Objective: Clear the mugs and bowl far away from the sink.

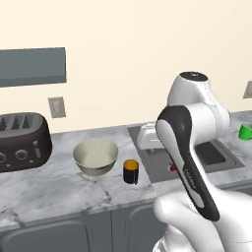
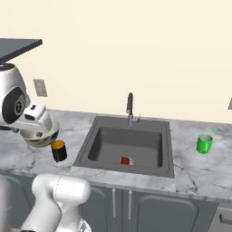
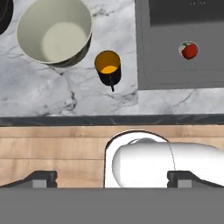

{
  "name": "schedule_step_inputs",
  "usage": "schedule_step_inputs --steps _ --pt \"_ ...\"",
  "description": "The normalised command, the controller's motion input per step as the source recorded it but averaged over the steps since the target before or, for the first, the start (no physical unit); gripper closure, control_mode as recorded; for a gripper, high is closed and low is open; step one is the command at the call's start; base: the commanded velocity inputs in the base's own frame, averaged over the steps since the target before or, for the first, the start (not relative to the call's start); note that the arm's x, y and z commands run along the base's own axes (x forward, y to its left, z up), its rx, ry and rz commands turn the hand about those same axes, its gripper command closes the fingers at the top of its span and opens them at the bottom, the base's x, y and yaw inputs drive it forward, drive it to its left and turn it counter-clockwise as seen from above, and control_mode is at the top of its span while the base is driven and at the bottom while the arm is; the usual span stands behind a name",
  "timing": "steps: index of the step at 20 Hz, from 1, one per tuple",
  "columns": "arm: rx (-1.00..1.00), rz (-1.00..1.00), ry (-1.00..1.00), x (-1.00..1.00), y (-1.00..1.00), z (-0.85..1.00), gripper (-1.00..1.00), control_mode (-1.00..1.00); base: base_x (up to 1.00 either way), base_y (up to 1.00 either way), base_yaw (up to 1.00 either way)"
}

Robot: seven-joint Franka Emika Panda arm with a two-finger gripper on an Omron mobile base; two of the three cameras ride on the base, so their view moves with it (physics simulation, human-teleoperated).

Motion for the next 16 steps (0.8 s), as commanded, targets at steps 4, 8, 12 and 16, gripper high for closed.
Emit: schedule_step_inputs --steps 4,8,12,16 --pt "-0.08 0.12 0.10 0.13 -0.11 -0.51 -1.00 -1.00 0.00 0.00 0.00" --pt "-0.02 0.16 0.05 0.39 -0.11 -0.46 -1.00 -1.00 0.00 0.00 0.00" --pt "0.00 0.16 0.00 0.38 -0.08 -0.60 -1.00 -1.00 0.00 0.00 0.00" --pt "0.00 0.16 0.00 0.39 0.00 -0.70 -1.00 -1.00 0.00 0.00 0.00"
